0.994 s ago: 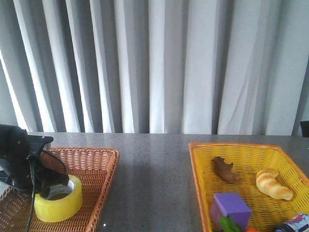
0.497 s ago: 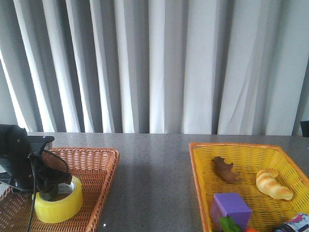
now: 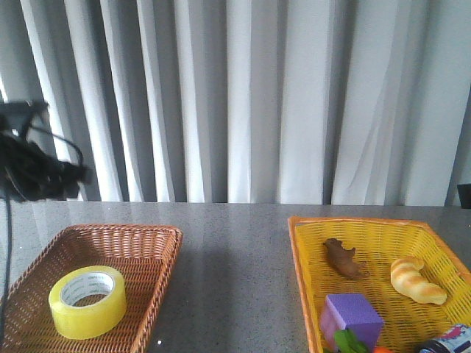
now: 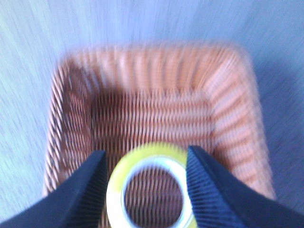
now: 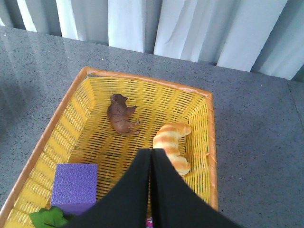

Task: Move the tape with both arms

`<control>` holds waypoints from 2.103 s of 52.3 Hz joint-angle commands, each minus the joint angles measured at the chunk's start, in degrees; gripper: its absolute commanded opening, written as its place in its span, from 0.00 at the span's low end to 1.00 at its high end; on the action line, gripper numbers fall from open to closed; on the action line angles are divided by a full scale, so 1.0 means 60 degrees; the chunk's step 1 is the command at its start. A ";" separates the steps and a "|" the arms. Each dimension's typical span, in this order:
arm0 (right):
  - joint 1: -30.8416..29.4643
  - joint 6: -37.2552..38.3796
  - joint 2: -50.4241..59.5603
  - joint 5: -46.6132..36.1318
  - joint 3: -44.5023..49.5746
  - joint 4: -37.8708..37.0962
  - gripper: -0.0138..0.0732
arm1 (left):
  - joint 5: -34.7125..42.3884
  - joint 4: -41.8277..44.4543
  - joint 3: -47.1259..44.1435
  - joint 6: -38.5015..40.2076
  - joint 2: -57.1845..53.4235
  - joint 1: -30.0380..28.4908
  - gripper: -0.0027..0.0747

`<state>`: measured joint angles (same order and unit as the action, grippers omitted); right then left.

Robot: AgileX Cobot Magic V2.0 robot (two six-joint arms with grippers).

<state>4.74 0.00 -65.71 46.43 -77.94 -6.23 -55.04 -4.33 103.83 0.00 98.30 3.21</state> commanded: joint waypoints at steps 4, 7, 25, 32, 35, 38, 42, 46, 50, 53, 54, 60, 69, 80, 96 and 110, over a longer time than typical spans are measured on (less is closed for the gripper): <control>-0.0010 0.0000 0.0216 -0.0611 -0.0227 -0.0117 0.15 | 0.1428 -0.0426 0.0487 0.0000 -0.2266 0.0030 0.31; -0.0010 0.0000 0.0216 -0.0611 -0.0227 -0.0117 0.15 | 0.1686 -0.0427 0.0487 -0.0086 -0.2819 0.0030 0.25; -0.0010 0.0000 0.0216 -0.0611 -0.0227 -0.0117 0.15 | 0.1402 -0.0423 0.0478 -0.0351 -0.4372 0.0030 0.02; -0.0010 0.0000 0.0216 -0.0611 -0.0227 -0.0117 0.15 | 0.0949 -0.0532 0.0478 -0.0151 -0.4302 0.0030 0.02; -0.0010 0.0000 0.0216 -0.0611 -0.0227 -0.0117 0.15 | 0.0747 -0.0574 0.0478 -0.0150 -0.4282 0.0030 0.03; -0.0010 0.0000 0.0216 -0.0611 -0.0227 -0.0117 0.15 | 0.0677 -0.0574 0.0478 -0.0150 -0.4282 0.0030 0.03; -0.0010 0.0000 0.0216 -0.0611 -0.0227 -0.0117 0.15 | 0.0677 -0.0574 0.0478 -0.0150 -0.4282 0.0030 0.03; -0.0010 0.0000 0.0216 -0.0602 -0.0227 -0.0117 0.15 | 0.0677 -0.0574 0.0478 -0.0150 -0.4282 0.0030 0.03; -0.0010 0.0000 0.0216 -0.0602 -0.0227 -0.0117 0.15 | 0.0677 -0.0574 0.0478 -0.0150 -0.4282 0.0030 0.03; -0.0010 0.0000 0.0216 -0.0602 -0.0227 -0.0117 0.15 | 0.0687 -0.0574 0.0478 -0.0150 -0.4282 0.0030 0.03; -0.0010 0.0000 0.0216 -0.0602 -0.0227 -0.0117 0.15 | 0.0687 -0.0574 0.0478 -0.0150 -0.4282 0.0030 0.03; -0.0010 0.0000 0.0216 -0.0602 -0.0227 -0.0117 0.15 | 0.0686 -0.0564 0.0478 -0.0150 -0.4282 0.0030 0.03; -0.0010 0.0000 0.0216 -0.0602 -0.0227 -0.0117 0.15 | 0.0708 -0.0060 0.0221 0.0000 -0.4568 0.0030 0.03; -0.0010 0.0000 0.0207 -0.0602 -0.0227 -0.0117 0.15 | 0.2044 0.0898 -0.2836 0.0535 -0.7054 0.0018 0.03; -0.0010 0.0000 0.0207 -0.0612 -0.0227 -0.0117 0.15 | 0.5465 0.1581 -0.9929 0.0489 -1.1655 0.0010 0.03; -0.0010 0.0000 0.0207 -0.0612 -0.0227 -0.0117 0.15 | 0.9254 0.1608 -1.5923 0.0768 -1.5324 -0.0530 0.03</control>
<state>4.74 0.00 -65.71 46.43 -77.94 -6.23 -9.69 5.18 14.37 2.86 11.00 1.35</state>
